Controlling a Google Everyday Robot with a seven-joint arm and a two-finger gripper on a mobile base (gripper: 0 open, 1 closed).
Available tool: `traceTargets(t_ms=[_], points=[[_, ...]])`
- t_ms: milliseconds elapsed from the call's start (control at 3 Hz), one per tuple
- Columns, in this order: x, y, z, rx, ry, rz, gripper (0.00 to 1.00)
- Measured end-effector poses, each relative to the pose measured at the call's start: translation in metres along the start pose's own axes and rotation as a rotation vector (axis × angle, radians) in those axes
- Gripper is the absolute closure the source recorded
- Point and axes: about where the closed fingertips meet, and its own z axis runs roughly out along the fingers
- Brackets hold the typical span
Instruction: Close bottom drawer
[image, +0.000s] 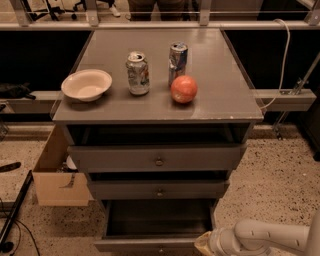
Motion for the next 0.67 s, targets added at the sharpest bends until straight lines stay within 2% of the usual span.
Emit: traceTargets(t_ms=[333, 667], points=[[0.0, 0.0, 0.0, 0.0, 0.0, 0.0, 1.0], [0.008, 0.004, 0.015, -0.013, 0.018, -0.005, 1.0]])
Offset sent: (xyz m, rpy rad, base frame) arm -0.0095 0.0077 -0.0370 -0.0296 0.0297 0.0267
